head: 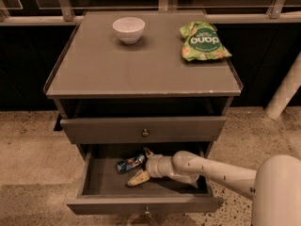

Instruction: Pick redbull can from middle drawer and place on counter

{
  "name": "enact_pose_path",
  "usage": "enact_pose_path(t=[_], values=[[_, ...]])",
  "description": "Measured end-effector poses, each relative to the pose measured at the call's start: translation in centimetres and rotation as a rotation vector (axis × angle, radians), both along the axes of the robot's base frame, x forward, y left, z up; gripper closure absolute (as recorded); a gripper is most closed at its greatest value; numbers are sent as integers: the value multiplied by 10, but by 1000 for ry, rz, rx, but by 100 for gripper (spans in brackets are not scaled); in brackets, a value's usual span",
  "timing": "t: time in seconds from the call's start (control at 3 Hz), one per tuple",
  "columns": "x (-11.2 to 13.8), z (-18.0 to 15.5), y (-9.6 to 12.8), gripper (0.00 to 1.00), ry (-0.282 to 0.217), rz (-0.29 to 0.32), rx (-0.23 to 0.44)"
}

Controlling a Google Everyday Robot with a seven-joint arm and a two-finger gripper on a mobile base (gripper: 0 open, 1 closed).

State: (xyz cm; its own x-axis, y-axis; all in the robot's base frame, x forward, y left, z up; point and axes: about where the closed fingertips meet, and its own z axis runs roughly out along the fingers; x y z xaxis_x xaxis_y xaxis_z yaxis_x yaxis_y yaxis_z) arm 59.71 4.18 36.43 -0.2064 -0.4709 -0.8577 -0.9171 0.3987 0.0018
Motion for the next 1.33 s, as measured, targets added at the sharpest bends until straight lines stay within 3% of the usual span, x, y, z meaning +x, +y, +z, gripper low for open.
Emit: enact_pose_path(t=[0.33,0.67,1.33], values=[[4,0,7,0,-7,11,4],[7,0,12,19,-17,21,9],[7,0,12,65,-17,21,9]])
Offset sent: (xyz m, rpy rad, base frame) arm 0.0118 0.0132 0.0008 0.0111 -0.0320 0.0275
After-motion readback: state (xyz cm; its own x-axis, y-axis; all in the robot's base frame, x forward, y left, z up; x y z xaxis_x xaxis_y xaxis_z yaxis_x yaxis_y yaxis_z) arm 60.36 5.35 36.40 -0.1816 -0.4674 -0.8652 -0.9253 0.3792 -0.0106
